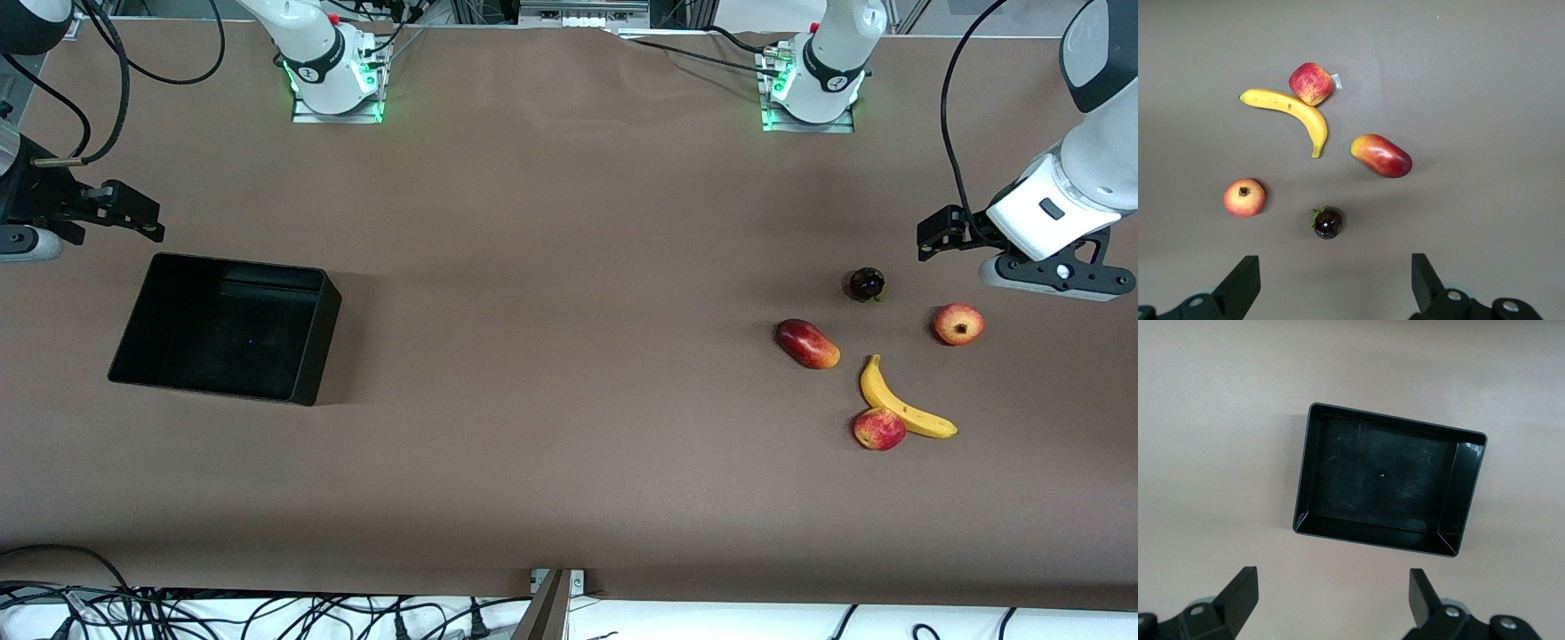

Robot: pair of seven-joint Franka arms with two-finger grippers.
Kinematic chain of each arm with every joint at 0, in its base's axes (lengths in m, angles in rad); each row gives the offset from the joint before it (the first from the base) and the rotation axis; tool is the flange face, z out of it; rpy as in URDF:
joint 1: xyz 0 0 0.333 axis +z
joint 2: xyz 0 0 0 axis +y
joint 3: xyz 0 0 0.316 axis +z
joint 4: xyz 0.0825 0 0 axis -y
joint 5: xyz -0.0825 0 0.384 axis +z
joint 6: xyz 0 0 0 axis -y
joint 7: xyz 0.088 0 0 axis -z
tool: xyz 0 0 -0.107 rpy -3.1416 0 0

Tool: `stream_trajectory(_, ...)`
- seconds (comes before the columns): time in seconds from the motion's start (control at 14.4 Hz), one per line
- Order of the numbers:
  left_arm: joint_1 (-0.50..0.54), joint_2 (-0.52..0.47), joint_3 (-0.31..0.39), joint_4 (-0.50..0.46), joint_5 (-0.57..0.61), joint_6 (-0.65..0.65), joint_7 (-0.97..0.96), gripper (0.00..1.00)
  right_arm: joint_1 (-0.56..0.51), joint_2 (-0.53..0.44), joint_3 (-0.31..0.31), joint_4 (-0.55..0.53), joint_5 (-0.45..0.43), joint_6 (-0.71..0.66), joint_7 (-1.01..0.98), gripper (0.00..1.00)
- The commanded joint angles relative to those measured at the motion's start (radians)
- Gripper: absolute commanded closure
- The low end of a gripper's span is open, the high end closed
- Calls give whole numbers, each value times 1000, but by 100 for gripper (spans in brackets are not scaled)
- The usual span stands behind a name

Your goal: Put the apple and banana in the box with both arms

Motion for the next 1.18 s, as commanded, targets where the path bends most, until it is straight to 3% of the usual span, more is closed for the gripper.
stream_trajectory(0.0, 2, 7, -3, 27, 13, -26, 13, 0, 8, -17, -1, -13, -14, 7, -11, 0)
stream_trajectory(0.84, 6, 13, -1, 27, 12, -26, -11, 0, 8, -14, -4, -15, -13, 10, -11, 0)
stream_trajectory(1.11, 5, 39, 0, 26, 13, -128, -22, 0, 8, -14, -4, -15, -13, 8, -11, 0)
